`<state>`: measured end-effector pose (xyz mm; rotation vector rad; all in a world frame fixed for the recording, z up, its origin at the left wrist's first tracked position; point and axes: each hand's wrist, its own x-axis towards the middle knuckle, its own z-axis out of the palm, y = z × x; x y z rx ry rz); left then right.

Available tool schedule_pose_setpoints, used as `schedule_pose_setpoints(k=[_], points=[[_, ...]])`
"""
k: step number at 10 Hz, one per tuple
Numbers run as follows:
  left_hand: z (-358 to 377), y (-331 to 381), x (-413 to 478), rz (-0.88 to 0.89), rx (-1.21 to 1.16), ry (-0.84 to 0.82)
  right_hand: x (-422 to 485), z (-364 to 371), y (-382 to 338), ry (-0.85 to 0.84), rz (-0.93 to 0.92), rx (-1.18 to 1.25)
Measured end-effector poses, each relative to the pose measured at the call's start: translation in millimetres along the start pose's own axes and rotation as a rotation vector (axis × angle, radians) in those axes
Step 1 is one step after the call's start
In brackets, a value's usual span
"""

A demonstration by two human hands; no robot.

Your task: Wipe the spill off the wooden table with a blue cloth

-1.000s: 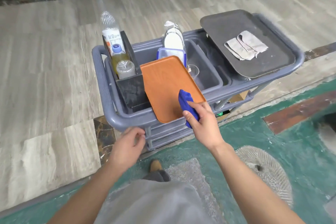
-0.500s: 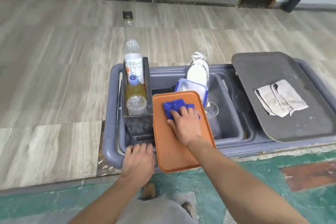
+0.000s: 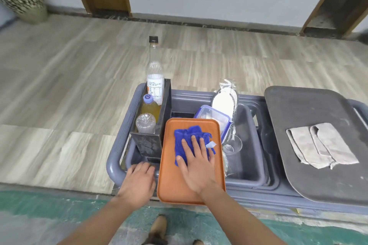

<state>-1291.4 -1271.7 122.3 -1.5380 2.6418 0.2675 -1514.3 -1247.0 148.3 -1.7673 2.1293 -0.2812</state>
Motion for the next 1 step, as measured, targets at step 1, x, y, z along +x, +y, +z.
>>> schedule_pose_setpoints(k=[1], points=[[5.1, 11.3, -33.0, -0.145, -0.149, 0.16, -40.4, -15.3, 17.4, 0.12, 0.034, 0.17]])
